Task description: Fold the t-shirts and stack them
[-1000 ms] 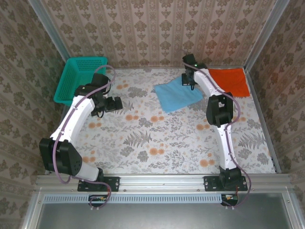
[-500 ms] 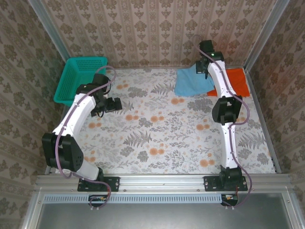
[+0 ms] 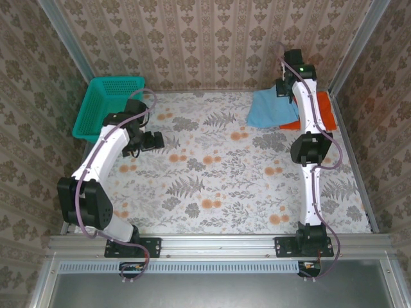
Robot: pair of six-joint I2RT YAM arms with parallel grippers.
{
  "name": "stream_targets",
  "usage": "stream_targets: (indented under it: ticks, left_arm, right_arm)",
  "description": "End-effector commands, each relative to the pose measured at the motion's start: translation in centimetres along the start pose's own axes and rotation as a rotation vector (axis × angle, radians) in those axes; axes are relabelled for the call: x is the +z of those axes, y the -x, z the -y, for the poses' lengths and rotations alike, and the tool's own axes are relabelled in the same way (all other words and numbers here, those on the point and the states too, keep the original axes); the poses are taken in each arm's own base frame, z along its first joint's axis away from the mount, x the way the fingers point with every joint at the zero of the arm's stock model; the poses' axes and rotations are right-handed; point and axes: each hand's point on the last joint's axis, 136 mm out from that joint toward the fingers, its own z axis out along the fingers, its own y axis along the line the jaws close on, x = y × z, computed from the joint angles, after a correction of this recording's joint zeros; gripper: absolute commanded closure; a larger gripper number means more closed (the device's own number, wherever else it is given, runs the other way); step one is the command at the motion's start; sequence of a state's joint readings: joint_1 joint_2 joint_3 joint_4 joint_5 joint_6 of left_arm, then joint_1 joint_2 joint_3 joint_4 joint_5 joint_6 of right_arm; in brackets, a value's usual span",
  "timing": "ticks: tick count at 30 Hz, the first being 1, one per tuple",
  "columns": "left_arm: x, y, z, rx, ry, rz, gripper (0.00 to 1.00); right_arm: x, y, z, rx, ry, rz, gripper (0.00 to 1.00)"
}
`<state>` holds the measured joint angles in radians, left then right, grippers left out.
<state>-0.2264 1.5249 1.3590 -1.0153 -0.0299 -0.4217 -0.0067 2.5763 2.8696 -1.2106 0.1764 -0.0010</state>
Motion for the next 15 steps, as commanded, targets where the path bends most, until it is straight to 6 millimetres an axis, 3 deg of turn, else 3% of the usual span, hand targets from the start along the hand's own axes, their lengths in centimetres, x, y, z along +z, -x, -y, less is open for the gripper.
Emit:
stream_targets:
  ticks: [1,15]
  left_arm:
    - [-0.3,0.1,-0.2,0.013,0.002,-0.006,0.00]
    - [-0.5,0.1,-0.2,0.010,-0.012,0.005,0.00]
  right_arm:
    - [-3.7,0.6,0.9,-0.004,0.017,0.027,1.00]
    - [-7.1,0.7,2.4,0.002,0.011,0.044,1.00]
